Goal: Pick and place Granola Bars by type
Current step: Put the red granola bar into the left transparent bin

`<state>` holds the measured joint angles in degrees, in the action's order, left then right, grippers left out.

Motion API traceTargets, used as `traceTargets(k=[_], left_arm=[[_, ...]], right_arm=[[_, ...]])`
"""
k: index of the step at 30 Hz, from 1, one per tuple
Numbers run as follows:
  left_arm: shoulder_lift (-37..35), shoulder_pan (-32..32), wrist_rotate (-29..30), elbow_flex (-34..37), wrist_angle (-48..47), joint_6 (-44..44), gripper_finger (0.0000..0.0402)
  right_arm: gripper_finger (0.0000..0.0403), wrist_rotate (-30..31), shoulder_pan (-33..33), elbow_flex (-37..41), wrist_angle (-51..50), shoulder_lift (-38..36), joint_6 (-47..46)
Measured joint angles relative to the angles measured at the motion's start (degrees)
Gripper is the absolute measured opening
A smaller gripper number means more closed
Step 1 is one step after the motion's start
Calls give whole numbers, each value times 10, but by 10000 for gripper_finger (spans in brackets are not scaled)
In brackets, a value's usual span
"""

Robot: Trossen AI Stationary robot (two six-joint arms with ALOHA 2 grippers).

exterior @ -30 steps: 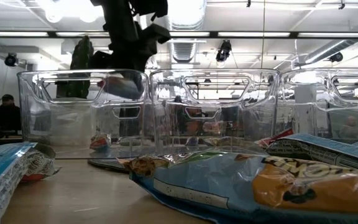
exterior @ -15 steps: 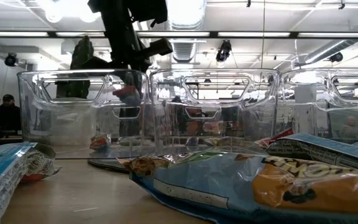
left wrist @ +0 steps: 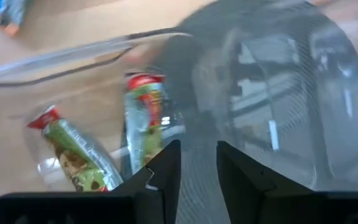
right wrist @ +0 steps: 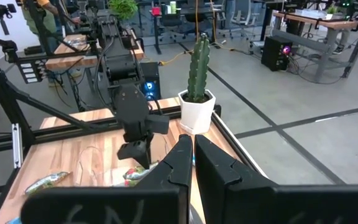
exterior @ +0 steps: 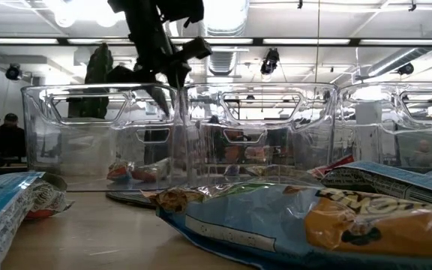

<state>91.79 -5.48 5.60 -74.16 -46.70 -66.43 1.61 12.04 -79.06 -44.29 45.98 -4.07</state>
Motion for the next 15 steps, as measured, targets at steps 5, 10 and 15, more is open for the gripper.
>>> traceTargets(k=[5,10,15], left_arm=[[-10,0,-29,-46,-33,55,81],[-28,1,-35,-120,-100,115,56],[-53,2,-33,-201,-149,187,18]], right_arm=[[8,0,0,0,0,0,0],[8,0,0,0,0,0,0],[8,0,0,0,0,0,0]])
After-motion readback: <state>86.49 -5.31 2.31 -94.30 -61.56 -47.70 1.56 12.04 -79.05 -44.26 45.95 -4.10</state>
